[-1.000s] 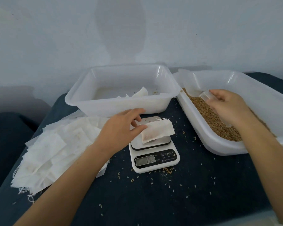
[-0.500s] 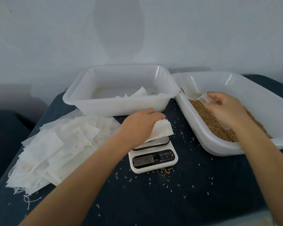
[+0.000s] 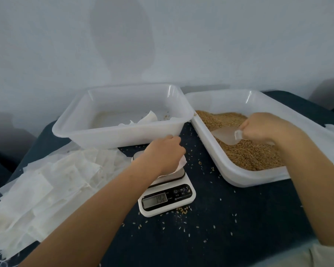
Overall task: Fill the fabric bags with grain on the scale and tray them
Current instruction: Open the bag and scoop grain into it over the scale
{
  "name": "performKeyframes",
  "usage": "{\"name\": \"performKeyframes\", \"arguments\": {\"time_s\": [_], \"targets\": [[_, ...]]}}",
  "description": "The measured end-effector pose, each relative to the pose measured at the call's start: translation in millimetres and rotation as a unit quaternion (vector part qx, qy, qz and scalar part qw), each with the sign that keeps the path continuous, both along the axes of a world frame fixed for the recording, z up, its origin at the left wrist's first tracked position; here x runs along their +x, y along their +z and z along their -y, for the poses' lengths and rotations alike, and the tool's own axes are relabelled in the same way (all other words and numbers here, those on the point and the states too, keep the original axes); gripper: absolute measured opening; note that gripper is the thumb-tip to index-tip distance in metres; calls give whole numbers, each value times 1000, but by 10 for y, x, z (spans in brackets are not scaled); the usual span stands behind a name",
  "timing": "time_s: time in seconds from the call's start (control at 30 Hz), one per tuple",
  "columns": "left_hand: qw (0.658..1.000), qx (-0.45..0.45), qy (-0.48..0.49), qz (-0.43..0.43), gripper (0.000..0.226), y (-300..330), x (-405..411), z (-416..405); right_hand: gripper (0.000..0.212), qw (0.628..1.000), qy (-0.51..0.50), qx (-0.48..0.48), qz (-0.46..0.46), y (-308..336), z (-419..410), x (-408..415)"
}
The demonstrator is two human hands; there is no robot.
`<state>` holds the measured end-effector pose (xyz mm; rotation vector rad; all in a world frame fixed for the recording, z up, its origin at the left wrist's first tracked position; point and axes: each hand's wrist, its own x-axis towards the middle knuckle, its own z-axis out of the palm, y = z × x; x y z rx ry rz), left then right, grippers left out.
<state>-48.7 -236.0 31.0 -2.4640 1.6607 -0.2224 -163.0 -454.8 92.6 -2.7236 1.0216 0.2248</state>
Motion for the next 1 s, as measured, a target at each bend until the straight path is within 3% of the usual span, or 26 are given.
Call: {"name": "performKeyframes", "arguments": {"time_s": [0.2,0.33,0.47,0.63,0.9,1.0], "targets": [[999,-33,37,-21,17,39,45,-139,23,997,50,-23,-62,41,-15,115],[993,-77,38,-79,19,93,51,-234,23,998,44,-21,-41,-75,-138,270],[988,-110,45,-97,20,129,30,-349,45,1000,21,3,-7,-238,-143,320],[971,-180,43,-151,22,137,35,-501,33,998,24,23,62,-249,-20,192],[954,-233,66,-177,18,165,60,-599,45,988,3,50,145,-206,67,23],[952,-240,66,-178,17,160,54,-604,47,991,3,50,124,-233,46,3]]}}
